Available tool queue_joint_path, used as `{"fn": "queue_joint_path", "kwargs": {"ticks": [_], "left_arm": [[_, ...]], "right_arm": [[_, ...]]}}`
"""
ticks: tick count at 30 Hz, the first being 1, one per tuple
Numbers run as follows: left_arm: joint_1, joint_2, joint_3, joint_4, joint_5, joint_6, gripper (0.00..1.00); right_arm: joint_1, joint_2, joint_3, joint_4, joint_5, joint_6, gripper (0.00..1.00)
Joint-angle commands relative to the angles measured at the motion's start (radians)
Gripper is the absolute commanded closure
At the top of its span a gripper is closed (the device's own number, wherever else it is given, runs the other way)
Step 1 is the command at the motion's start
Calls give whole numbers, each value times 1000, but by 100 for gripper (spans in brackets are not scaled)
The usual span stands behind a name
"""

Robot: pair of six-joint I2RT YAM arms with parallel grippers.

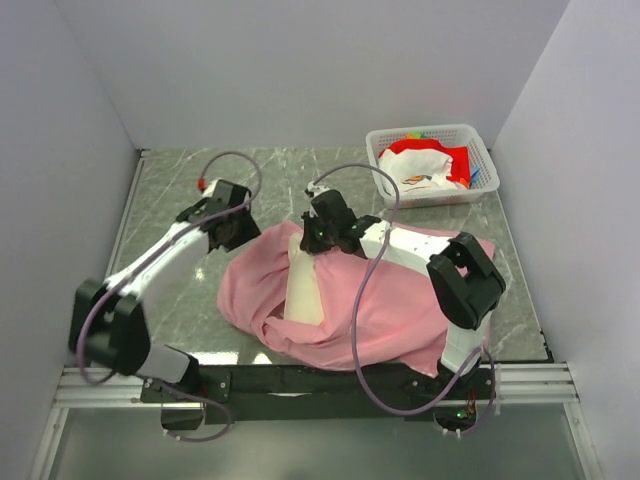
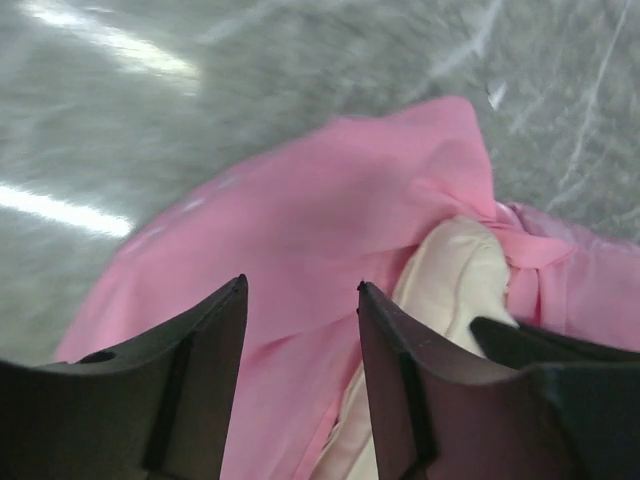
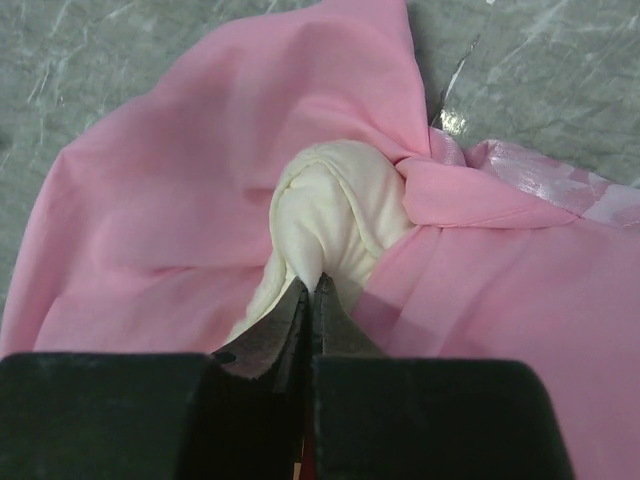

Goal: Put the pillow into the pillowcase

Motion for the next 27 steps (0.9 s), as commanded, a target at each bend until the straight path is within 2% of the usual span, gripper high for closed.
{"fn": "queue_joint_path", "kwargs": {"ticks": [1, 5, 13, 15, 18, 19, 23, 27], "left_arm": [[-17, 185, 70, 194, 242, 69, 47], [-69, 287, 79, 203, 253, 86, 42], [-94, 436, 91, 298, 273, 70, 42], [-98, 474, 119, 295, 256, 60, 49], [-95, 524, 165, 275, 221, 41, 84], [-95, 531, 176, 259, 216, 37, 99], [-76, 493, 194, 219, 160, 31, 99], [21, 404, 196, 191, 204, 23, 99]], "right_arm": [[10, -54, -35, 109, -9, 20, 100], [8, -65, -32, 103, 2, 9, 100], [8, -53, -6, 91, -24, 7, 100], [7, -53, -2, 83, -24, 6, 100], [8, -54, 1, 76, -26, 4, 100], [8, -63, -2, 73, -24, 3, 100], [8, -97, -16, 48, -2, -5, 100], [8, -114, -36, 33, 5, -16, 100]]}}
